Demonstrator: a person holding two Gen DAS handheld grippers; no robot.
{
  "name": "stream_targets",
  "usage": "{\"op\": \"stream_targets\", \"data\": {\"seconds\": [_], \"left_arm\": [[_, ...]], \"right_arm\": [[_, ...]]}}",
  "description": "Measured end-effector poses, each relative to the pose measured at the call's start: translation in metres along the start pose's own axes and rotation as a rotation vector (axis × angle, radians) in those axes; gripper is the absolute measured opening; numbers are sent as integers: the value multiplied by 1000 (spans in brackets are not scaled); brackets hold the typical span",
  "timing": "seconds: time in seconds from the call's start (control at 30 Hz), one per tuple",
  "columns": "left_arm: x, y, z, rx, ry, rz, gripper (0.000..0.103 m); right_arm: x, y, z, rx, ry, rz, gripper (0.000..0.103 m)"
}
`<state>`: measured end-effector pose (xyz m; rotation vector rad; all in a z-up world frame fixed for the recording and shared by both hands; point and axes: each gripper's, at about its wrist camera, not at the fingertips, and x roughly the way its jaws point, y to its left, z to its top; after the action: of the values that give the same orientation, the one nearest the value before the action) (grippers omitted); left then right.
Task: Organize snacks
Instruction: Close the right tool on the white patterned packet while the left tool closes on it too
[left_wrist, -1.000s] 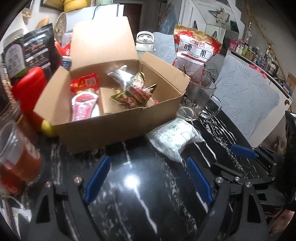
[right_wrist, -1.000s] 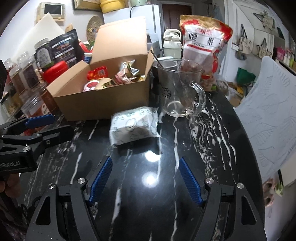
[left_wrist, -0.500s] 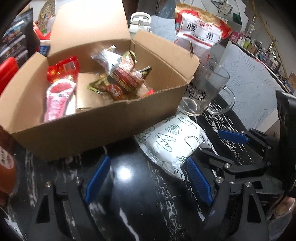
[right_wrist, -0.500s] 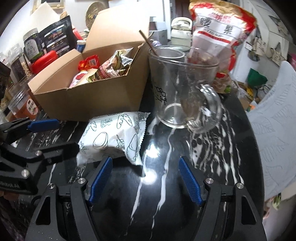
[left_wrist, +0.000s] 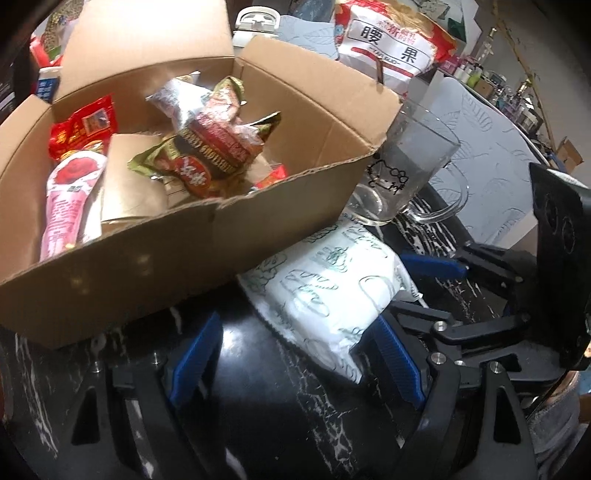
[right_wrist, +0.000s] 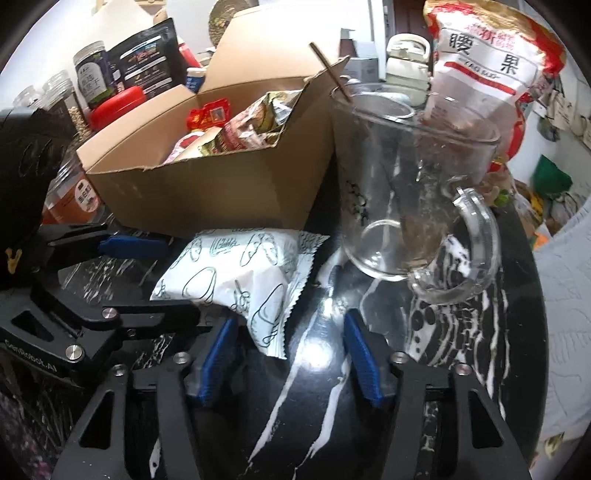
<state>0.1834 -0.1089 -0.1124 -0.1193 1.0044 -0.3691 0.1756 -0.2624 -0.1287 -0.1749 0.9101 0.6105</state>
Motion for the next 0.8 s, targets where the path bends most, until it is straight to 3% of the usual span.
{"op": "stream_targets", "data": {"seconds": [0.1, 0.17, 0.2, 0.27, 0.4, 0.8], "left_arm": [[4, -3, 3, 20, 2, -46, 64], [6, -6, 4, 42, 0, -41, 61], [7, -7, 5, 54, -1, -54, 55], [9, -8, 4, 56, 1, -59, 53], [7, -10, 4, 47, -4, -64, 47], [-13, -21, -19, 60, 1, -27, 47]], "right_arm": [[3, 3, -1, -12, 11, 32, 34], [4, 8, -1, -23, 9, 45, 20], [4, 11, -1, -35, 5, 47, 18], [6, 16, -2, -55, 2, 35, 13], [8, 18, -3, -50, -8, 28, 10], [-3, 40, -20, -70, -35, 36, 9]]}}
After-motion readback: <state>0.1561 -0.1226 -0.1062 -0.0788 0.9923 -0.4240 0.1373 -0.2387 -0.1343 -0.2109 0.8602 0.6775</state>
